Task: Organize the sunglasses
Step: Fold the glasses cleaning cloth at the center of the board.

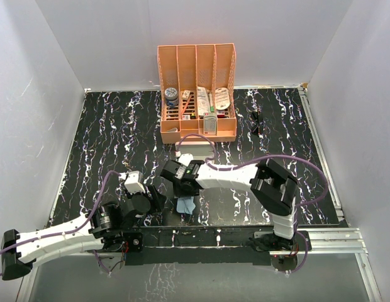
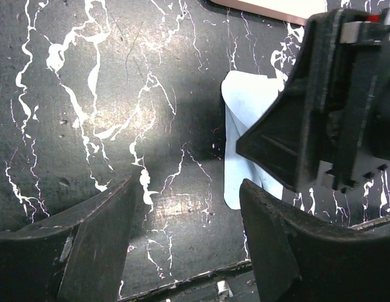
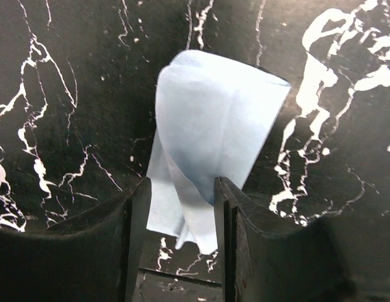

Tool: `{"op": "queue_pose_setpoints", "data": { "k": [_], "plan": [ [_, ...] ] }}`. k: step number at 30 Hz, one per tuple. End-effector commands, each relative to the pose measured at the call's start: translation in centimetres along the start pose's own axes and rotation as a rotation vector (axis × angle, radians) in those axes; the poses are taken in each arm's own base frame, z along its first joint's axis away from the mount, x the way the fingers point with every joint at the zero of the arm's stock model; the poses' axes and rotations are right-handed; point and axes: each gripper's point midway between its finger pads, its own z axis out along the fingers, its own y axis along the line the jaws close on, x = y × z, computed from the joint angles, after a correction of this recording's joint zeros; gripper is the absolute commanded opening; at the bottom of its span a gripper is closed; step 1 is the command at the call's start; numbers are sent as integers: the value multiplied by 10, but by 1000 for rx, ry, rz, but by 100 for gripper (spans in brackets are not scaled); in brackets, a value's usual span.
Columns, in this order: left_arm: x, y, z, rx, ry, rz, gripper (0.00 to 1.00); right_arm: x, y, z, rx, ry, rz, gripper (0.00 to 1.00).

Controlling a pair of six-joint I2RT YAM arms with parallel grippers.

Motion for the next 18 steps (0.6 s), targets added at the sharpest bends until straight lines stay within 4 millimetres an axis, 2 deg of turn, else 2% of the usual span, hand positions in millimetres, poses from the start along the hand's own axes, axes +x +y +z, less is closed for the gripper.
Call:
{"op": "queue_pose_setpoints", "data": {
  "k": [1,7,13,18],
  "plan": [
    [-7,-1,-1,-10,-19,4,64,-16,-3,-30,-34,-89,46,43],
    [-9,-2,-2,-17,-20,11,64,-12,-23,-48,-40,-123,72,41],
    [-9,-5,-1,-24,-6,18,64,6,-41,-45,-68,-118,70,31],
    [-10,-10,-1,-29,2,30,64,15,-44,-40,-122,-121,55,25]
  ]
}}
